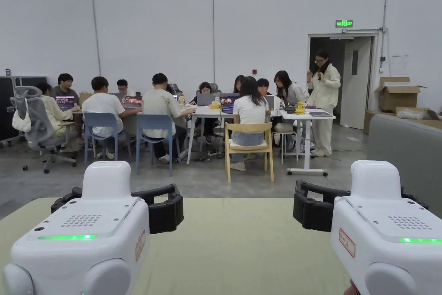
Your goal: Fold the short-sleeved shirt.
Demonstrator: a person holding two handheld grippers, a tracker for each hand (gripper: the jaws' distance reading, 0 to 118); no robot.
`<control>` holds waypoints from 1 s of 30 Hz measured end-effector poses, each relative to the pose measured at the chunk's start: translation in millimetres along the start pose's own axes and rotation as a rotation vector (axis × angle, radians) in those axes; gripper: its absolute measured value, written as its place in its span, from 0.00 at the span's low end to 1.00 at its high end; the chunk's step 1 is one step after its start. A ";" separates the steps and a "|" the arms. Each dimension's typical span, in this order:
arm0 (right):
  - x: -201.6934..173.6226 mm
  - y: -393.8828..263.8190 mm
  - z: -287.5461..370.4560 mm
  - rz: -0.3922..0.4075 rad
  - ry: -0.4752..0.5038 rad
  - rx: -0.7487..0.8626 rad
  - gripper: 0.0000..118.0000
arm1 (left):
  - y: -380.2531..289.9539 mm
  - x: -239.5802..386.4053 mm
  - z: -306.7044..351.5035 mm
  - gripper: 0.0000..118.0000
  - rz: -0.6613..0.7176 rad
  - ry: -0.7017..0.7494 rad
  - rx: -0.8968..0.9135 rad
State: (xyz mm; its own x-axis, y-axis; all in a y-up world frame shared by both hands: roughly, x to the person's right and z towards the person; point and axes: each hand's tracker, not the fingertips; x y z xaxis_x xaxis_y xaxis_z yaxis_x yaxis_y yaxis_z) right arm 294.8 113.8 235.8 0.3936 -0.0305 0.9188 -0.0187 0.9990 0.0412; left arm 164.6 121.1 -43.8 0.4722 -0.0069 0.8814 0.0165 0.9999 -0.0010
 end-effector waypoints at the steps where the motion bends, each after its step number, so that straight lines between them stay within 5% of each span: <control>1: 0.4 0.0 0.2 -0.002 0.000 0.000 1.00 | -0.4 0.0 -0.4 1.00 -0.005 0.000 -0.003; 30: -1.1 -1.1 2.4 -0.003 0.008 -0.009 1.00 | -1.9 0.7 0.7 1.00 0.000 -0.007 -0.014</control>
State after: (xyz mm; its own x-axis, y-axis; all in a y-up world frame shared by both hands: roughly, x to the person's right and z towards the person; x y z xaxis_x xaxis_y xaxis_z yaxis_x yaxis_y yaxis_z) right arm 292.2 112.6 235.7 0.4009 -0.0332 0.9155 -0.0096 0.9991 0.0404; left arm 164.3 119.2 -42.9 0.4656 -0.0068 0.8849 0.0290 0.9996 -0.0076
